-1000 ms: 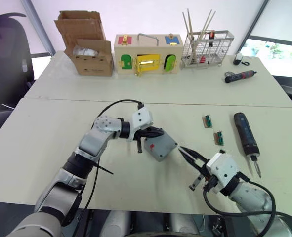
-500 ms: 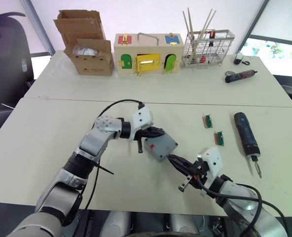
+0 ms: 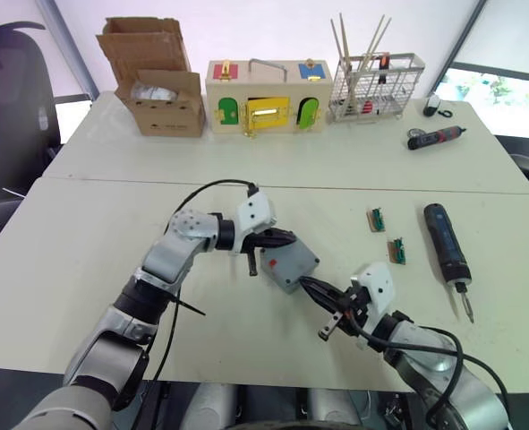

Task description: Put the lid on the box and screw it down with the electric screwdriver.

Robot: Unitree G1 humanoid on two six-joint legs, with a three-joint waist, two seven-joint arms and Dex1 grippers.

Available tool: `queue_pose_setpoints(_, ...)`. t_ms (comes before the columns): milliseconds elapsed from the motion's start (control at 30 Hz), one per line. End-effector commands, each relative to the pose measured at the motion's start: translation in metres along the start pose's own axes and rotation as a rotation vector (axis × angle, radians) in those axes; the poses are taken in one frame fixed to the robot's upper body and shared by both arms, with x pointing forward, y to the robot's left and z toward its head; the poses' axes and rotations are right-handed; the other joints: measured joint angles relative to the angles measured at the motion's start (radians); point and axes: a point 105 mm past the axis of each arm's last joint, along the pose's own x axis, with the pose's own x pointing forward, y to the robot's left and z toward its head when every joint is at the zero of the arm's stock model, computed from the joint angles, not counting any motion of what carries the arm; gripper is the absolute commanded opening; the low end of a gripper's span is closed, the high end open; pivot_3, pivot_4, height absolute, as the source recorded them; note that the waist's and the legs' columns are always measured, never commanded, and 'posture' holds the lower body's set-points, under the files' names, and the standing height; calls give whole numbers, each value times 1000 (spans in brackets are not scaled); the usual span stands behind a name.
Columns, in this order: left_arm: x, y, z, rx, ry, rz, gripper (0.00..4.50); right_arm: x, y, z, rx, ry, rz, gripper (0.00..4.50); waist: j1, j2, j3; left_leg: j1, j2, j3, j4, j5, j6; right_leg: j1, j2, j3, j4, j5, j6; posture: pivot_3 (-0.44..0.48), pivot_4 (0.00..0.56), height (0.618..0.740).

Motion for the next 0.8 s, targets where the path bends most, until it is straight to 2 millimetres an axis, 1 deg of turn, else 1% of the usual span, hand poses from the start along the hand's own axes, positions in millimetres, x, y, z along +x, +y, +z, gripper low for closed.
queue_pose_setpoints(33, -1, -4, -23, -84, 67, -1, 0, -1, -5, 9, -29, -40, -20, 48, 0, 0, 0, 0, 0, 0, 0, 0, 0, 0, 0, 0, 0, 0, 0, 0, 150, 694)
queue_pose_setpoints(167, 2, -8, -21, -96, 54, -17, 0, -3, -7, 8, -37, -32, -26, 48, 0, 0, 0, 0, 0, 0, 0, 0, 0, 0, 0, 0, -1, 0, 0, 0, 150, 694)
queue_pose_setpoints(333, 4, -11, -14, -115, 18, -23, 0, -4, -9, 8, -37, -31, -32, 48, 1, 0, 0, 0, 0, 0, -2, 0, 0, 0, 0, 0, -2, 0, 0, 0, 150, 694)
queue_pose_setpoints(467, 3, -9, -5, -132, -24, -16, 0, -5, -8, 8, -36, -29, -31, 48, 1, 1, 0, -1, 0, 0, -4, 0, 0, 0, 0, 0, -5, 0, 0, 0, 150, 694)
queue_pose_setpoints(633, 0, -5, 0, -139, -39, 1, 0, -5, -9, 8, -37, -29, -33, 48, 0, 1, 1, -1, 0, 0, -7, 0, 0, 0, 0, 0, -8, 1, 2, 0, 150, 694)
queue_pose_setpoints(733, -5, -2, 12, -151, -86, 5, 0, -6, -11, 7, -36, -25, -36, 48, 0, 1, 1, -1, 0, 0, -9, 0, 0, -1, 0, 0, -10, 2, 2, 0, 150, 694)
queue_pose_setpoints(800, -12, 1, 25, -159, -137, 9, 0, -8, -12, 6, -40, -21, -37, 48, -1, 2, 2, -1, 0, 0, -10, 0, 0, -1, 0, 0, -10, 2, 2, 0, 150, 694)
